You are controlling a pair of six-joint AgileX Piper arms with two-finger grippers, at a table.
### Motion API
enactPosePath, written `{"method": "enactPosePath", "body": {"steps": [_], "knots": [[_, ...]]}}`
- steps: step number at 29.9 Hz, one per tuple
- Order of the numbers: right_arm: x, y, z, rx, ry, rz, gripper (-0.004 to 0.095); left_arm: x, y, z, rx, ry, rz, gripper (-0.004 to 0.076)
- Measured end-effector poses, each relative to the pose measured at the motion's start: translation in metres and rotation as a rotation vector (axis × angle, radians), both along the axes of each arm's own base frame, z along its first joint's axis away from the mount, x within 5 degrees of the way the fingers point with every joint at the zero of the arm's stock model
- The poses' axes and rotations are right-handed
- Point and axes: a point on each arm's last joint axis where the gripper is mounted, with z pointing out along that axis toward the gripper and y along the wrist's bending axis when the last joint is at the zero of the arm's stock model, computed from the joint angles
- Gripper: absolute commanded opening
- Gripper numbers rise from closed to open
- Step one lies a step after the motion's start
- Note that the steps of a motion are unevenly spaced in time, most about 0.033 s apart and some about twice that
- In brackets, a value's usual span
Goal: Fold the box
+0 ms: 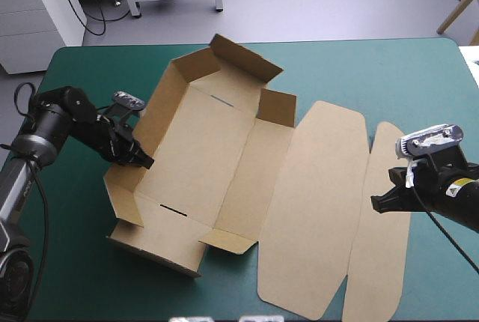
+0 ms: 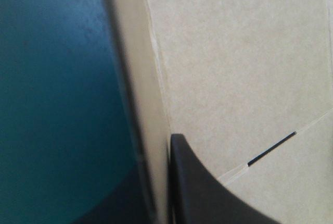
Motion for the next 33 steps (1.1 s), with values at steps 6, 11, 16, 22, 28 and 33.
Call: {"method": "enactPosePath", "body": {"steps": [6,11,16,22,28,33], "knots": [[-0.001,0.0,0.015,0.004,-0.053,0.0,-0.002,0.002,-0.053,0.04,0.121,-0.209,-0.2,-0.0008],[-0.003,0.0,0.026,0.005,-0.09,0.0,-0.0019,0.007,-0.087,0.058,0.161,-0.338,-0.303,-0.0007],[-0.005,0.0,0.033,0.005,-0.113,0.002,-0.002,0.012,-0.105,0.057,0.28,-0.404,-0.372,-0.0008],[-0.008,0.0,0.035,0.005,-0.127,0.003,-0.0019,0.008,-0.13,0.057,0.401,-0.507,-0.479,-0.0008],[-0.008,0.0,0.035,0.005,-0.127,0.003,-0.0019,-0.005,-0.163,0.063,0.424,-0.646,-0.601,-0.0008],[-0.008,0.0,0.035,0.005,-0.127,0.003,-0.002,-0.017,-0.183,0.064,0.443,-0.703,-0.727,-0.0008]]}}
